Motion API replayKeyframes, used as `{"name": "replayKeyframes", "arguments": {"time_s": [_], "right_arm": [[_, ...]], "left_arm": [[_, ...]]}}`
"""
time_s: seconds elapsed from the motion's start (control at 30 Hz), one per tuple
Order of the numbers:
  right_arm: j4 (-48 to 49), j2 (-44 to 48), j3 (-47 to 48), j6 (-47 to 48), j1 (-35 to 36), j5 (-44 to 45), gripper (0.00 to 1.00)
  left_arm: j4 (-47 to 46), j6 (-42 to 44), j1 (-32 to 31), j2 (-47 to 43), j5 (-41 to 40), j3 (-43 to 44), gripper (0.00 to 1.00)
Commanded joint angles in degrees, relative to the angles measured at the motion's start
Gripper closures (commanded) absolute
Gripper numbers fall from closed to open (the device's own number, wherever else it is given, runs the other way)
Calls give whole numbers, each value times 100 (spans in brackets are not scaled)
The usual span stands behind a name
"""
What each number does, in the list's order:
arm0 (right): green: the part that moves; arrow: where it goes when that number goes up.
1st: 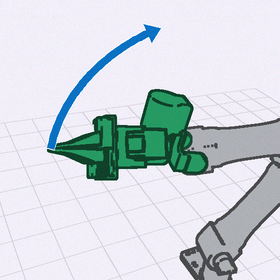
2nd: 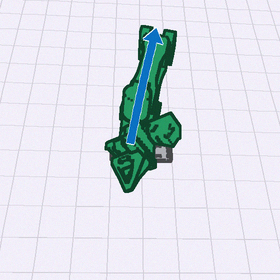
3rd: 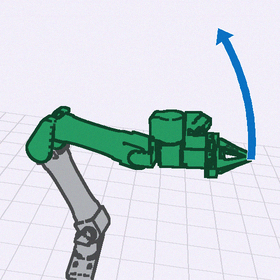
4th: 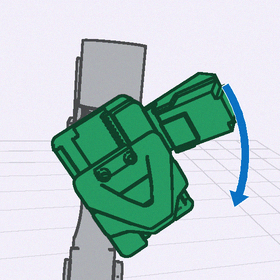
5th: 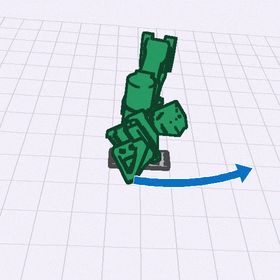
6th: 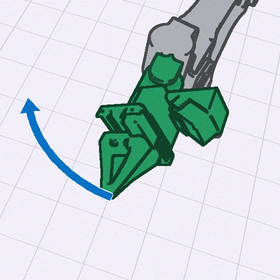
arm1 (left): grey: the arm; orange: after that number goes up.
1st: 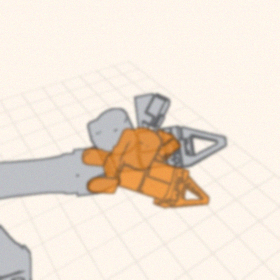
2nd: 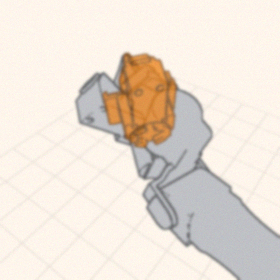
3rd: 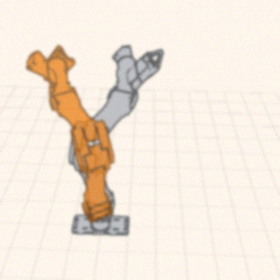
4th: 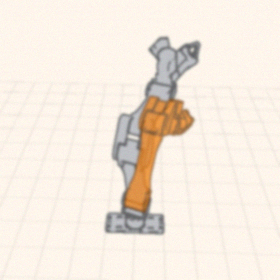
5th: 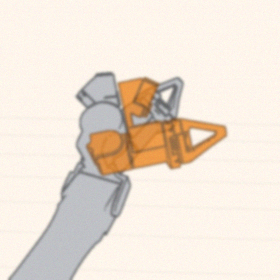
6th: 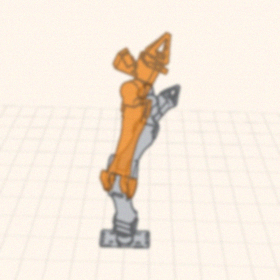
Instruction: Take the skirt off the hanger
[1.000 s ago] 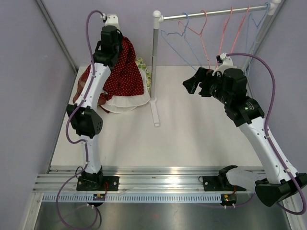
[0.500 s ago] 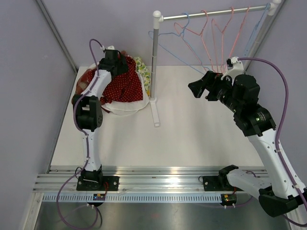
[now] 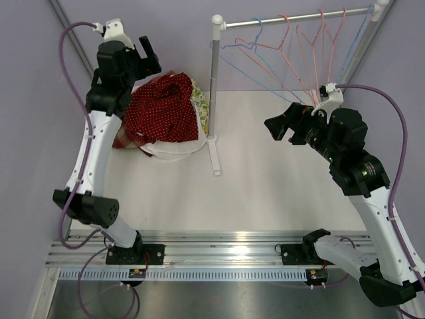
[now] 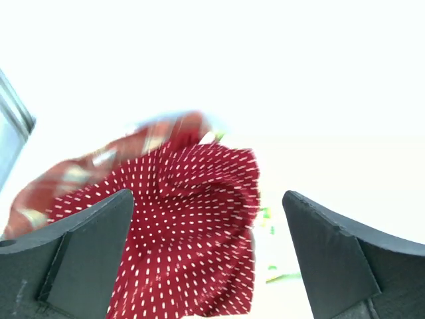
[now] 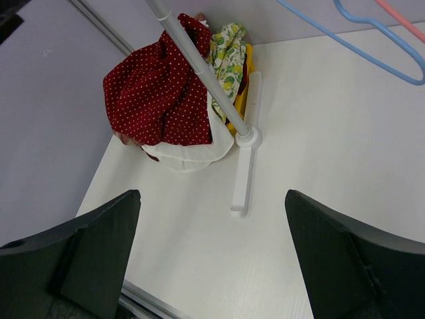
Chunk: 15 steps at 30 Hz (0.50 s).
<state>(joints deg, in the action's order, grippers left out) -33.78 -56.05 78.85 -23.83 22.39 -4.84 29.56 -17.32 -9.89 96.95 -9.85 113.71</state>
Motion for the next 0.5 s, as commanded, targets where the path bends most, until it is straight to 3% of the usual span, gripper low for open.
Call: {"name": "replayKeyframes", "arguments": {"time_s": [0.0, 0.07, 0.2, 0.23, 0.3, 0.33, 0.47], "right_arm": [[-67, 208, 201, -24, 2, 159, 2], [11, 488, -78, -33, 11, 63, 2], [301, 1121, -948, -165, 2, -131, 2], [354, 1262, -1342, -191, 2, -166, 1], [477, 1666, -1722, -279, 2, -210, 1], [530, 1903, -2072, -288, 2, -262, 1], [583, 2352, -2681, -306, 2, -36, 0]], "left_arm": [[462, 273, -109, -946, -35, -548, 1], [700, 247, -241, -1430, 237, -1155, 1], [666, 55, -680, -3178, 361, -3289, 1], [595, -16, -838, -4096, 395, -4190, 1], [524, -156, -900, -4971, 562, -5039, 1], [559, -175, -901, -5845, 571, -5582, 1], [1033, -184, -901, -7415, 168, -6211, 1]]}}
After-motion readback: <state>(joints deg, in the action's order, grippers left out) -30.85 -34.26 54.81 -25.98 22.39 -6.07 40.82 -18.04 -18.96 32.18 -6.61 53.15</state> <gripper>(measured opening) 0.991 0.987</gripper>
